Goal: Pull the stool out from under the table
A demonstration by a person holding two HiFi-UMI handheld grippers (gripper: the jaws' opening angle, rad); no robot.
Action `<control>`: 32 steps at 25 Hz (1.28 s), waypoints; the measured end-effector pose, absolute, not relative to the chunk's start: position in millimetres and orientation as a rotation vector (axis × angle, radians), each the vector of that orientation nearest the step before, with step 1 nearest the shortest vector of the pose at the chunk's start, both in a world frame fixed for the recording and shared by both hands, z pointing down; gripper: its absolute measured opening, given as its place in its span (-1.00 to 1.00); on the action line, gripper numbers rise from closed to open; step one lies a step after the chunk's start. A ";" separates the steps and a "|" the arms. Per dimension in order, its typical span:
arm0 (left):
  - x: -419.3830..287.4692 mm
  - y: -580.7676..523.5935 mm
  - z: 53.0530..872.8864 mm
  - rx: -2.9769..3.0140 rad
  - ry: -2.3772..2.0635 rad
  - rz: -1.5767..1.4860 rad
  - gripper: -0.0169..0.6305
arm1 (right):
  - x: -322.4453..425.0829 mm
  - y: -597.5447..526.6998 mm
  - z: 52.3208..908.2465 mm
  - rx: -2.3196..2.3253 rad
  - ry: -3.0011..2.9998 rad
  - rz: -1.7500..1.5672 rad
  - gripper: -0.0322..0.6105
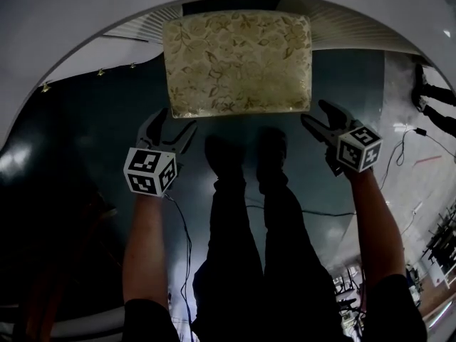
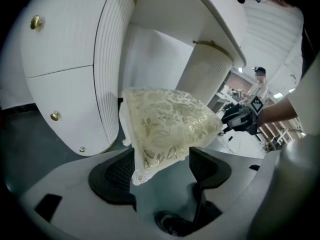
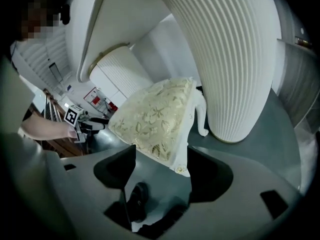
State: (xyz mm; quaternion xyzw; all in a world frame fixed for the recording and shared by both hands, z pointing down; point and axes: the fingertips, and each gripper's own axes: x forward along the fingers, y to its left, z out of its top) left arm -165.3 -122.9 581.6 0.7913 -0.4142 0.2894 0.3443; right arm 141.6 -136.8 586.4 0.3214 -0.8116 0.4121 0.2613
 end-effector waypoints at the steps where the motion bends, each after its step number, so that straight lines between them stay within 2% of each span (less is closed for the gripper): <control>1: -166.2 -127.1 579.8 2.032 -1.084 0.716 0.09 | 142.1 -139.1 583.5 0.886 -2.207 1.136 -0.06; 7: -168.1 -155.5 583.6 1.824 -1.056 0.465 0.19 | 132.8 -172.3 586.8 0.996 -2.220 1.339 0.00; 16: -160.2 -160.1 607.4 1.731 -0.933 0.455 0.26 | 116.4 -178.0 603.7 0.910 -2.164 1.510 0.06; 32: -161.0 -161.8 606.8 1.704 -0.893 0.513 0.26 | 111.8 -168.9 607.8 0.891 -2.056 1.559 0.05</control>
